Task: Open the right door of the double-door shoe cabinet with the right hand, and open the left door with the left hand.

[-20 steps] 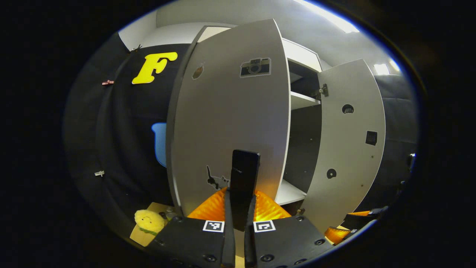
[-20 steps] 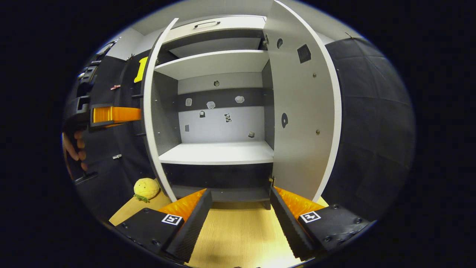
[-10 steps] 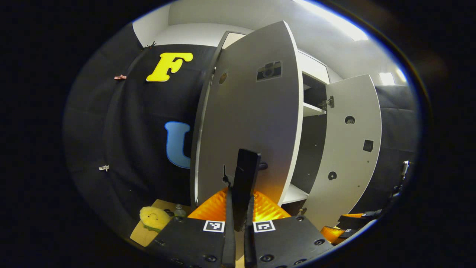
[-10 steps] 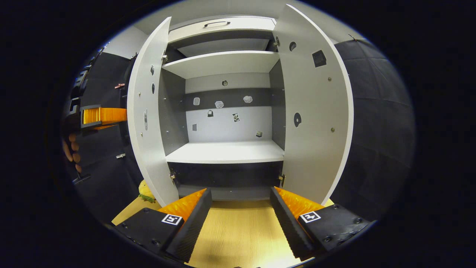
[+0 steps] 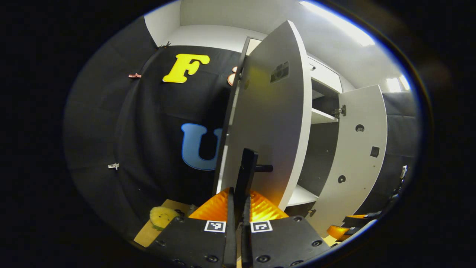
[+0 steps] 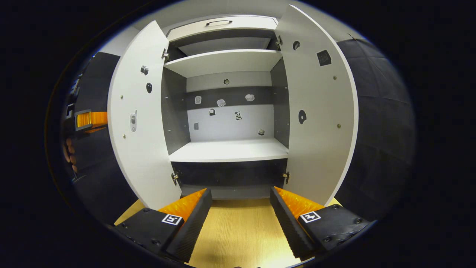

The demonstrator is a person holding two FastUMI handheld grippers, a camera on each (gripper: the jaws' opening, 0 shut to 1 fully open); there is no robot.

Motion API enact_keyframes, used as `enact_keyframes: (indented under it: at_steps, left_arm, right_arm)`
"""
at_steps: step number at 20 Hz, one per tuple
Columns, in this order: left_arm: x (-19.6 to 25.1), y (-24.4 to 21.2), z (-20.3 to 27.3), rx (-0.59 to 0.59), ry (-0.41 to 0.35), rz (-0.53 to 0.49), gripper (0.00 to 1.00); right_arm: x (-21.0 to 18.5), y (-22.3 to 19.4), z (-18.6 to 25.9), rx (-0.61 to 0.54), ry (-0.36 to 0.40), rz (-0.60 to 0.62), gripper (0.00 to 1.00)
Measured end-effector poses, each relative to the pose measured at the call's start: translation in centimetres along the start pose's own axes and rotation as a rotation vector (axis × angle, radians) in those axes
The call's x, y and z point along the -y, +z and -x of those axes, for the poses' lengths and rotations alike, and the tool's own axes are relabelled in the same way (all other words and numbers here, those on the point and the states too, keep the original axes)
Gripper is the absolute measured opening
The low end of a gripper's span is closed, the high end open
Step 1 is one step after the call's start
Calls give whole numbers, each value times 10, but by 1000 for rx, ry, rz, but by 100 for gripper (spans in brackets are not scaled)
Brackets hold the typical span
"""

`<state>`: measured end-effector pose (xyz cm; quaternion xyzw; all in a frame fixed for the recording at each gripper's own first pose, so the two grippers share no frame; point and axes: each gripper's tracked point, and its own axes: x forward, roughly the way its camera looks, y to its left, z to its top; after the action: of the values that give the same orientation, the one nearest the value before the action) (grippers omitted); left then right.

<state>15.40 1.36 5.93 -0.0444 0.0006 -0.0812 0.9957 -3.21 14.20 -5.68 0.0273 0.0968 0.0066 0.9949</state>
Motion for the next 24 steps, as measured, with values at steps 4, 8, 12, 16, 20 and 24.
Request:
enact_keyframes:
  at_steps: [4,8,12,16,20,24]
  left_arm:
    - [-36,6,-1,0,27,13,5]
    - [-41,3,3,-1,7,-24,5]
    - [-37,-2,10,-16,25,-57,5]
    - [-37,-4,17,-28,31,-21,5]
    - [-24,-5,38,-41,68,-21,5]
    - [2,-9,67,-46,129,-22,5]
  right_arm:
    - [2,8,2,12,-20,-2,98]
    - [4,14,3,4,-36,12,98]
    - [7,20,10,-8,-44,-11,99]
    - [13,27,16,3,-31,-3,98]
    - [29,32,26,21,-6,-11,99]
    - [57,38,41,35,29,-20,99]
